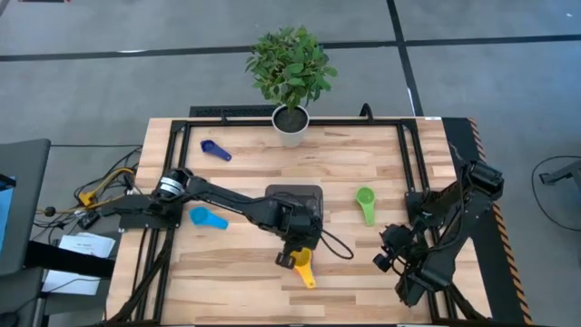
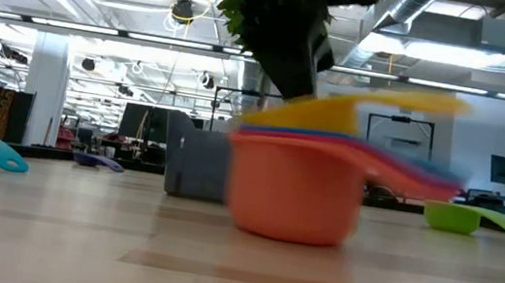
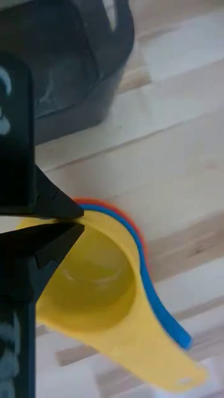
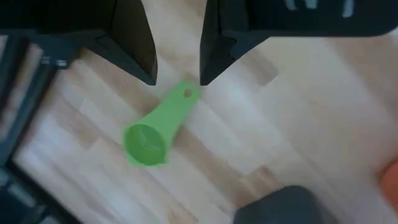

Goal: Nest measuring cups in basket
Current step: Stack the yellow measuring cup on the top of blue measuring cup, then stack the green measuring cup on the top of yellow measuring cup

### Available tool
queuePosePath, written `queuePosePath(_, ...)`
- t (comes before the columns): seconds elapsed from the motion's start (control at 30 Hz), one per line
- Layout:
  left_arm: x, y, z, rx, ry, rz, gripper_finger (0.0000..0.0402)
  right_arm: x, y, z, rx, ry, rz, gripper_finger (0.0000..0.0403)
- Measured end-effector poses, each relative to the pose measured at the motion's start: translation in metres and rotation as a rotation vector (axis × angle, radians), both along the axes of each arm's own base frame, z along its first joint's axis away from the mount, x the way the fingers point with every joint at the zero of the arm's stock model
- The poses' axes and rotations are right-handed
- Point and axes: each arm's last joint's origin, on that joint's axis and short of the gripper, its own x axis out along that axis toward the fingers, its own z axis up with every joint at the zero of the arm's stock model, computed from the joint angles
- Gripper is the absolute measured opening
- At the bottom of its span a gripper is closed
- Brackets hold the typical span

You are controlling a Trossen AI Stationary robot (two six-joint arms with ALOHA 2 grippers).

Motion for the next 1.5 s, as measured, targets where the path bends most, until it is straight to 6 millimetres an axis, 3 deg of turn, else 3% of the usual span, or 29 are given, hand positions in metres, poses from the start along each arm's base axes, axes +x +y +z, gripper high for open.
queuePosePath(0.17, 0.001, 0.008, -0.001, -0.098, 0.041, 0.117, 0.0019, 0.004, -0.009, -0.007, -0.027, 0.024, -0.039, 0.0187)
queuePosePath(0.47, -0.001, 0.010, 0.003, -0.163, 0.083, 0.118, 0.0057, 0.004, -0.045, -0.032, -0.023, 0.077, -0.162, 0.0227)
queuePosePath(0.77, -0.005, 0.008, 0.051, 0.025, -0.004, 0.174, 0.0074, -0.017, -0.107, -0.032, 0.209, -0.106, -0.200, 0.0225)
queuePosePath(1.0, -0.009, -0.005, 0.082, 0.126, -0.213, 0.227, 0.0075, -0.014, -0.140, -0.036, 0.250, -0.201, -0.266, 0.0223)
queuePosePath(1.2, -0.011, -0.025, 0.079, 0.121, -0.256, 0.174, 0.0075, -0.012, -0.164, -0.047, 0.217, -0.122, -0.388, 0.0223)
queuePosePath(1.5, -0.022, -0.054, 0.058, 0.126, -0.274, 0.261, 0.0075, 0.003, -0.180, -0.053, 0.290, -0.093, -0.331, 0.0206)
